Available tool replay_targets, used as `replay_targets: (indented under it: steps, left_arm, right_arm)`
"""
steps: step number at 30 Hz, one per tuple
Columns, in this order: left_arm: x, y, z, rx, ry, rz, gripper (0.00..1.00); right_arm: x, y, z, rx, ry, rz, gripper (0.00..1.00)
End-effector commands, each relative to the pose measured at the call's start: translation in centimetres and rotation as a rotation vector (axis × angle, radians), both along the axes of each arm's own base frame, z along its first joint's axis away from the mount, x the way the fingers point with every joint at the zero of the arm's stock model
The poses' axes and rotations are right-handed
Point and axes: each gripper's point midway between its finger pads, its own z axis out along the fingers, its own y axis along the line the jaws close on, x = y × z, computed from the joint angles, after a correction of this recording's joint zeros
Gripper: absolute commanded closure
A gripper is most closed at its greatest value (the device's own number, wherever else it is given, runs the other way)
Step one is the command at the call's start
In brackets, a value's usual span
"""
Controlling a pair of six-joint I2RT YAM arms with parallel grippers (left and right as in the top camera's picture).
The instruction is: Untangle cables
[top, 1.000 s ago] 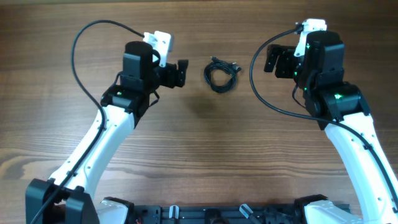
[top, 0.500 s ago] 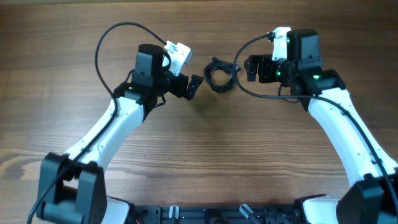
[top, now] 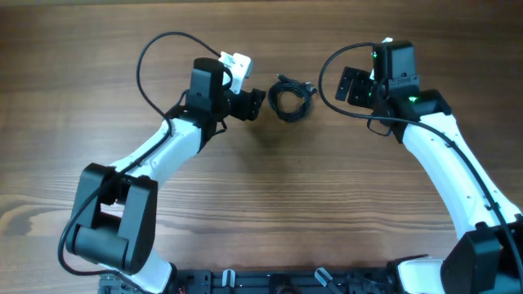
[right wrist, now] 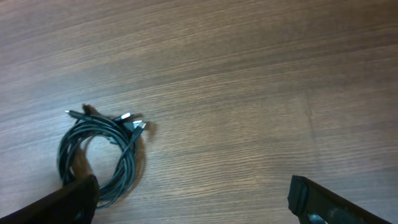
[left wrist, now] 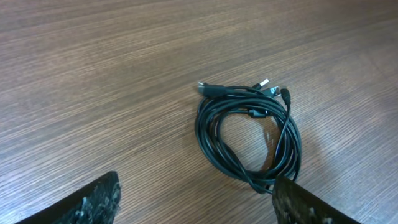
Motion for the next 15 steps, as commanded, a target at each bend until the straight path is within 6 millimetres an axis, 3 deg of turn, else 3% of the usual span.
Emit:
replay_targets:
  steps: [1,6,9,15]
  left_arm:
    - [-0.7,-1.4,-2.3,0.035,0.033,-0.002,0.2]
    - [-1.5,-3.0,-4.2,0.046,0.064,-0.041,0.2]
    - [-1.3,-3.2,-5.1,0.047,0.069,-0.043,0.28]
    - [-0.8,-3.7,-7.6,0.015,0.099,-0.016,0.28]
  right_arm:
    - [-0.1,-0.7,-0.6,-0.026,0.017,-0.037,0.0]
    - [-0.3,-0.3,-0.8,-0.064,0.027,0.045,0.0]
    - [-0.3,0.0,-0.8,-0.061,0.028,0.08,0.0]
    - [-0.4,0.6,-0.8,-0.034,0.032,0.1,0.0]
